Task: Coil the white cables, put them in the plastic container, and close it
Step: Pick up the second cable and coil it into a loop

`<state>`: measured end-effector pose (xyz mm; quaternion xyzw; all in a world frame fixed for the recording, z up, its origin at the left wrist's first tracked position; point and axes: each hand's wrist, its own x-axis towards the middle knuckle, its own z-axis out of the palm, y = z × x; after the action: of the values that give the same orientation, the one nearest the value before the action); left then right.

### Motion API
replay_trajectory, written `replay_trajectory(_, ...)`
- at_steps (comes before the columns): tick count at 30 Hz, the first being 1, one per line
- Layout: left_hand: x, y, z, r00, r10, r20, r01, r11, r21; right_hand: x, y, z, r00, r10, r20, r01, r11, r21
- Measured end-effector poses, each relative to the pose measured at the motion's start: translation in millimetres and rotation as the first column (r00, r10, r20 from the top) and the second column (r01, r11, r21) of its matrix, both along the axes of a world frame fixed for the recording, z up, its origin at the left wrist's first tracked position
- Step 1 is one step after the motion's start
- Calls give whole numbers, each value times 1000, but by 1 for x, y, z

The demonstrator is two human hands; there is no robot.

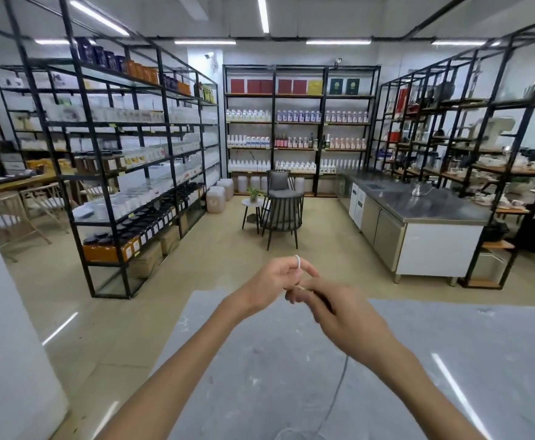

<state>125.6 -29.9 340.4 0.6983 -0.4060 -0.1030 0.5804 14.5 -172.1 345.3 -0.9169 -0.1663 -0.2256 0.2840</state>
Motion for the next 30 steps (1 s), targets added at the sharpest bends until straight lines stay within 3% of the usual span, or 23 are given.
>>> replay_trajectory(2, -19, -8, 9, 999, -30, 31, 33, 993, -110, -2, -13, 39, 981, -32, 191, 44, 997, -60)
replay_trajectory(5, -39, -14, 32, 996, -72, 47, 82, 960, -266, 0, -24, 73, 920, -31, 390, 43, 999, -22)
replay_trajectory(9, -50, -14, 54, 983, -170, 67, 183, 941, -283, 11, -29, 97, 872, 7, 490, -76, 990, 120)
replay_trajectory(11, -55, -10, 62, 968, -248, 27, 247, 939, -238, 18, -32, 106, 905, 23, 426, -141, 959, 246)
replay_trajectory(14, -57, -7, 72, 946, -324, -4, 314, 921, -232, 30, -29, 115, 977, 64, 205, -142, 910, 391)
replay_trajectory(20, -41, -3, 83, 871, -465, -157, 347, 810, -472, 44, 4, 75, 989, 135, -55, -76, 797, 600)
replay_trajectory(22, -28, 4, 86, 888, -415, -201, 288, 840, -459, 41, 19, 51, 984, 123, -128, -16, 780, 625)
replay_trajectory(24, -12, 9, 85, 967, -185, -176, 111, 925, -364, 31, 26, 30, 962, 111, -250, 37, 853, 521)
replay_trajectory(26, -1, 16, 80, 993, 63, -99, -90, 950, -299, 12, 27, 15, 934, 116, -339, -22, 963, 267)
replay_trajectory(28, 0, 18, 68, 989, 148, -14, -148, 962, -229, -6, 24, 21, 962, 85, -259, -89, 996, -2)
replay_trajectory(30, -13, 12, 51, 991, 122, 60, -111, 981, -160, -9, 19, 47, 999, 15, -43, -27, 959, -282)
